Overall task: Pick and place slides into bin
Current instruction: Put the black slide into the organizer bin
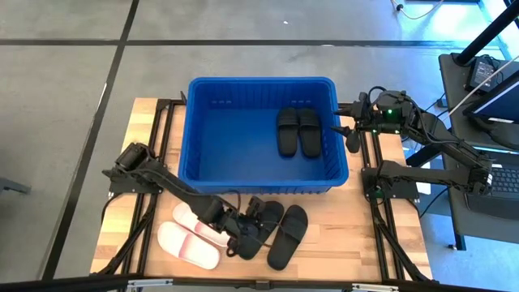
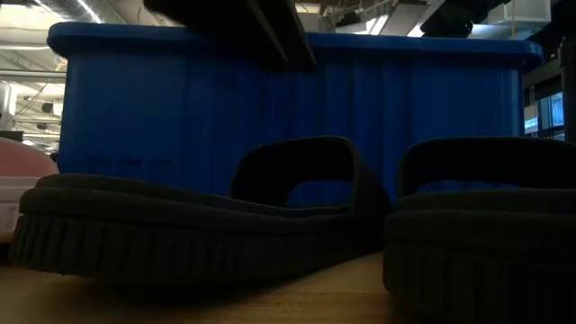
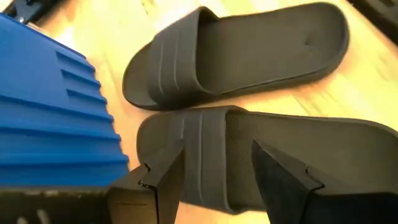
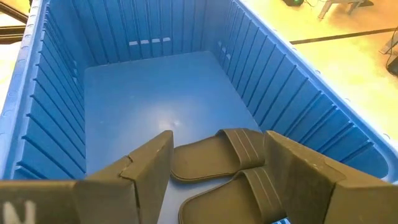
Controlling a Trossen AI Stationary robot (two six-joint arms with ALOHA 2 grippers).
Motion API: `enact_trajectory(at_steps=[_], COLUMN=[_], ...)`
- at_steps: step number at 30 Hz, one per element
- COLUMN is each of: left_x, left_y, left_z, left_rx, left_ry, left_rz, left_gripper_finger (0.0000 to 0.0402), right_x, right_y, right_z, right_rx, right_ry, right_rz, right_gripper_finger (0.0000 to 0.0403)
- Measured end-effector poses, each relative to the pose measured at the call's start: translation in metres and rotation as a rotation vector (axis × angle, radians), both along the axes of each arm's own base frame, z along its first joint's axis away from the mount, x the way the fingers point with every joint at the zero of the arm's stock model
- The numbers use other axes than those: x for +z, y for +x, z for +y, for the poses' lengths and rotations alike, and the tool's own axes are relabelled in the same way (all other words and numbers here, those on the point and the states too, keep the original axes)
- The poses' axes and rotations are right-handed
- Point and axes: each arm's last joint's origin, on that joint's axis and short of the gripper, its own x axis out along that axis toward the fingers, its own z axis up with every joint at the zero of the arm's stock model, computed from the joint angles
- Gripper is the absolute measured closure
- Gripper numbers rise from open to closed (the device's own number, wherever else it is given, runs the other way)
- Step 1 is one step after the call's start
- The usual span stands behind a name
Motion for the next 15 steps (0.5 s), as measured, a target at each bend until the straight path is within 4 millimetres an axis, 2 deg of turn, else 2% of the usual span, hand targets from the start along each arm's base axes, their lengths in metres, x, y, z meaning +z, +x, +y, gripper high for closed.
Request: enact_trajectory(at_steps=[5, 15], left_x=[-0.005, -0.025], left_y=[0.004, 0.005], left_z=[0.0, -0.012], left_rx=[0.043, -0.015], left_ry=[0.041, 0.022], left_rz=[-0.034, 0.03], left_gripper_finger=[0.0224, 0.0224], right_x=[0.0, -0.005], right_y=[0.0, -0.002], right_z=[0.0, 0.001], right_rx=[0.001, 0.001], right_ry=[-0.002, 0.026], right_rz=[0.001, 0.053], right_gripper_finger=[0.0152, 0.0152])
